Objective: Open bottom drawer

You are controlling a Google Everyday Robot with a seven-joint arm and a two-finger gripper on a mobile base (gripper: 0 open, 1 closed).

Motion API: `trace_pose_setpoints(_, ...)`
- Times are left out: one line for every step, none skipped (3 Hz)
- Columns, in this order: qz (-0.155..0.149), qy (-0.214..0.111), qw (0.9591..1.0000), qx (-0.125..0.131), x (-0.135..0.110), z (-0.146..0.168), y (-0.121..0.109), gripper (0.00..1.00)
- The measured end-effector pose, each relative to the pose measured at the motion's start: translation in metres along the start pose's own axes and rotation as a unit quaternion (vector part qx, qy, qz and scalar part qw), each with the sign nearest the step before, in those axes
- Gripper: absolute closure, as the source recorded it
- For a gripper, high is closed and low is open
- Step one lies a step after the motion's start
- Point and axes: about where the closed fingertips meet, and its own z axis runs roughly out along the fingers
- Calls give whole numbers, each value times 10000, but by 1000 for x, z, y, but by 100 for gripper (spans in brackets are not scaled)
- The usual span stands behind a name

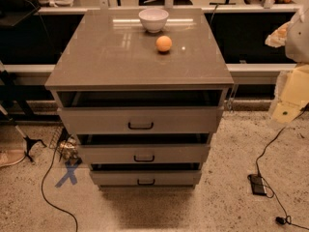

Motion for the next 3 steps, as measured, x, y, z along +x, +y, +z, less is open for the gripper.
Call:
trace_pose_setpoints(0, 0, 10000, 0, 0, 0, 0, 0)
trace_pose_setpoints(97, -394, 9988, -274, 4, 24, 9, 0)
trace_pose_setpoints(217, -1267, 9880, -857, 19, 100, 37, 0)
